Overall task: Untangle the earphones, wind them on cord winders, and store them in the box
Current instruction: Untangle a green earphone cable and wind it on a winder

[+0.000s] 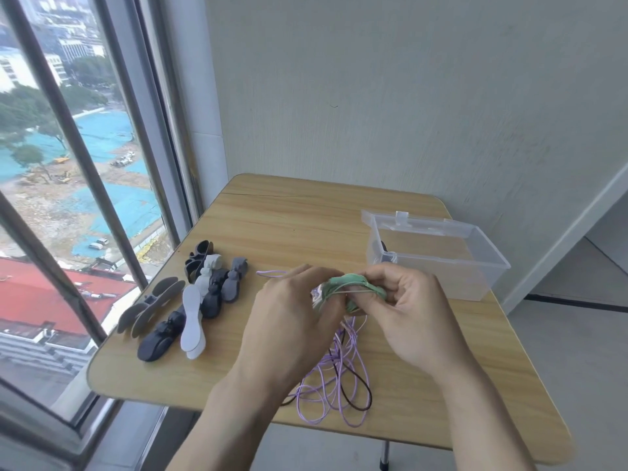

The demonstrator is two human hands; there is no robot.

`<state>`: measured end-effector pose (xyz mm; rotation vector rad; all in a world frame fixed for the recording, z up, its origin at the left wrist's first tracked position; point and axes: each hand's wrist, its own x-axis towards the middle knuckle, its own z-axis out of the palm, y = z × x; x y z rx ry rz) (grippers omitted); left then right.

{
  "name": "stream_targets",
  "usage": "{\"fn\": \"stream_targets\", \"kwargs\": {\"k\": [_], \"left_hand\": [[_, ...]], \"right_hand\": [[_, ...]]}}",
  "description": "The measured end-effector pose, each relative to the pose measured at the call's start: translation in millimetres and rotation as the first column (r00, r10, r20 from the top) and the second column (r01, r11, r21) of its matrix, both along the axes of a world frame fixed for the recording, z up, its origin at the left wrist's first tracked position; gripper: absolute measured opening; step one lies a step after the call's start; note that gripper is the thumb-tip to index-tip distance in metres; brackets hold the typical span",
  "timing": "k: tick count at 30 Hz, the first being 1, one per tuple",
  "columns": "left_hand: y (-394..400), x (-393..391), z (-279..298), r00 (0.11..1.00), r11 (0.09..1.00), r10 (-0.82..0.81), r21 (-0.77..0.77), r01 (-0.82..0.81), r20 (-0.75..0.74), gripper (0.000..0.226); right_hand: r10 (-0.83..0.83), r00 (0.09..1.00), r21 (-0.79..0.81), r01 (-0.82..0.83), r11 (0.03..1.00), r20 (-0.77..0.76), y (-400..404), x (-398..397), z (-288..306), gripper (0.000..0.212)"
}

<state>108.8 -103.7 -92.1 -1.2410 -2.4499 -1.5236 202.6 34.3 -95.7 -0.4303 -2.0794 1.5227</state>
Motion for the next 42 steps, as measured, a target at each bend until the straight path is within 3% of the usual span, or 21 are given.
{"fn": "stream_targets", "kwargs": {"k": [6, 15, 27, 34, 38, 42], "left_hand": [[-2.6, -2.4, -2.1, 0.967, 0.999, -0.048, 0.001, 0.049, 0.251, 0.019], [-17.9, -15.0, 8.1, 0.864, 0.966, -0.248, 0.044, 0.255, 0.438, 0.01], [-8.0, -8.7, -0.2, 0.867, 0.986, -0.122, 0.16, 0.05, 0.484, 0.016], [-5.4, -6.8, -5.4, 0.86, 0.966, -0.133, 0.258, 0.002, 0.492, 0.013], [-3.5, -3.4, -3.6, 0.826, 0.952, -0.14, 0.305, -0.041, 0.547, 0.014], [-4.1, -6.3, -4.6, 0.802, 0.946, -0.146, 0.318, -0.058, 0.579, 0.013]], "right_hand": [[0.125, 0.992, -0.13, -0.12, 0.984, 0.026, 9.3, 0.2, -4.6, 0.019], [0.134, 0.991, -0.197, -0.128, 0.972, 0.018, 9.8, 4.6, -7.3, 0.021], [0.06, 0.997, -0.179, -0.05, 0.983, 0.055, -2.6, -7.4, -6.6, 0.012], [0.066, 0.998, -0.069, -0.065, 0.995, 0.008, -5.9, -8.3, -8.4, 0.025], [0.093, 0.996, -0.066, -0.093, 0.993, -0.001, -5.0, -5.1, -3.3, 0.036], [0.088, 0.996, -0.113, -0.086, 0.99, 0.011, -2.7, -3.9, -1.2, 0.033]]}}
